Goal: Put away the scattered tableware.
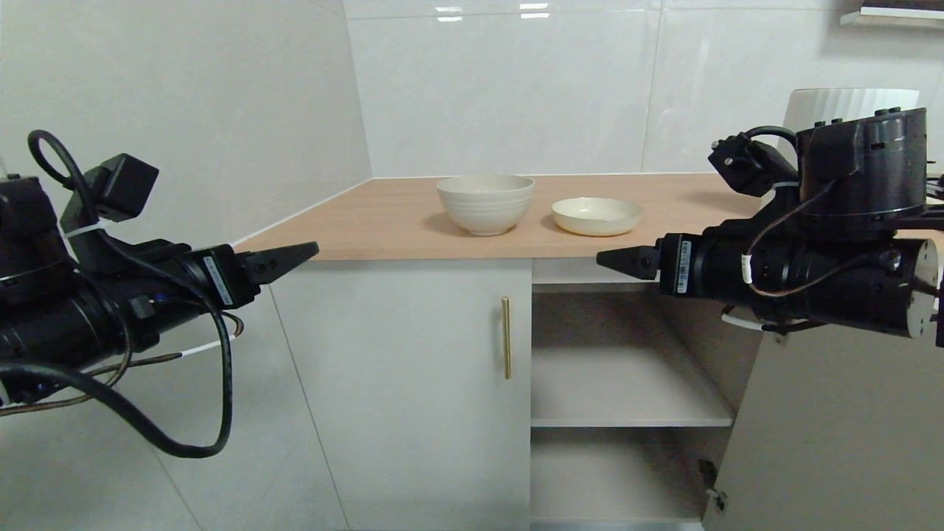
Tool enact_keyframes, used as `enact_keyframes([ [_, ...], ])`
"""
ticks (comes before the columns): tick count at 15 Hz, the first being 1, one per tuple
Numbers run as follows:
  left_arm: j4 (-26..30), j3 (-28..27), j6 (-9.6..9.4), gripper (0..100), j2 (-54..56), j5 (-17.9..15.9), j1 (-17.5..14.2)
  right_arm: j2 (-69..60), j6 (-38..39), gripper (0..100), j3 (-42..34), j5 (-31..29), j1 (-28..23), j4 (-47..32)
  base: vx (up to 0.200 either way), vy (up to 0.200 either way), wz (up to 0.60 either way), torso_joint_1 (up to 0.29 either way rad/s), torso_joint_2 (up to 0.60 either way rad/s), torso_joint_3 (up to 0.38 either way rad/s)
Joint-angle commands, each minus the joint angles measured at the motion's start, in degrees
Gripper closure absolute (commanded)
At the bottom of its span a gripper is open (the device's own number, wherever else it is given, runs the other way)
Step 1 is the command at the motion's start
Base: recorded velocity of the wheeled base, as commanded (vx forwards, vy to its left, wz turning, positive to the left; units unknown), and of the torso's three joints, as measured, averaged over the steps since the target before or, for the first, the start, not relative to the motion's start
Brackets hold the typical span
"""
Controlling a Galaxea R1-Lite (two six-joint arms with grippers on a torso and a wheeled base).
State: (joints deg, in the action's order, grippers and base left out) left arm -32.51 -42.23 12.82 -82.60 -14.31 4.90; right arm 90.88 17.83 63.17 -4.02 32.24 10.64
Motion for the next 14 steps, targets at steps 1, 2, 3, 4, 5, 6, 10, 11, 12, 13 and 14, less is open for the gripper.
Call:
enact_keyframes([
  [1,0.17,-0.05,-0.08,0,0.25,-0.01,0.02,-1.32,0.45,0,-0.07,-0.02,0.01,0.08,0.000,0.000,0.00,0.000,0.00,0.000],
  [2,0.26,-0.05,-0.08,0,0.25,-0.01,0.02,-1.41,0.45,0,-0.07,-0.02,0.01,0.08,0.200,0.000,0.00,0.002,0.00,0.002],
  [3,0.34,-0.05,-0.08,0,0.25,-0.01,0.02,-2.90,0.53,0,-0.24,1.30,0.10,-0.27,0.200,0.000,0.00,0.002,0.00,0.007],
  [4,0.17,-0.05,-0.08,0,0.34,-0.01,0.02,-3.78,0.45,0,-0.33,2.70,0.80,-1.33,0.200,0.000,0.00,-0.007,0.00,0.007],
  [5,0.34,0.13,-0.08,0,1.30,-0.10,0.11,-5.45,0.53,0,-0.15,4.02,1.68,-3.87,0.200,0.000,0.00,-0.007,0.01,0.002],
  [6,0.34,0.30,0.01,0,2.62,-0.19,0.81,-6.51,0.53,0,0.20,5.25,1.86,-6.42,0.000,0.000,0.00,0.000,0.00,0.000],
  [10,2.54,0.39,0.01,0,6.31,-0.28,4.42,-7.47,0.27,0,-0.51,5.43,1.59,-7.04,0.000,0.000,0.00,0.000,0.00,0.000],
  [11,3.42,0.22,0.01,0,6.75,-0.28,4.86,-7.30,0.27,0,-0.59,5.34,1.51,-6.95,0.000,0.000,0.00,0.000,0.00,0.000],
  [12,6.06,-0.40,0.01,0,7.19,-0.28,5.29,-6.68,0.27,0,-0.51,5.25,1.07,-6.42,0.000,0.000,0.00,0.000,0.00,0.000],
  [13,8.96,-1.54,0.01,0,7.19,-0.28,5.38,-6.07,0.18,0,-0.59,5.25,0.01,-5.11,0.000,0.000,0.00,0.000,0.00,0.000],
  [14,11.68,-2.68,0.01,0,7.11,-0.28,5.38,-5.63,0.09,0,-0.68,5.17,-0.16,-4.14,0.000,0.000,0.00,0.000,0.00,0.000],
])
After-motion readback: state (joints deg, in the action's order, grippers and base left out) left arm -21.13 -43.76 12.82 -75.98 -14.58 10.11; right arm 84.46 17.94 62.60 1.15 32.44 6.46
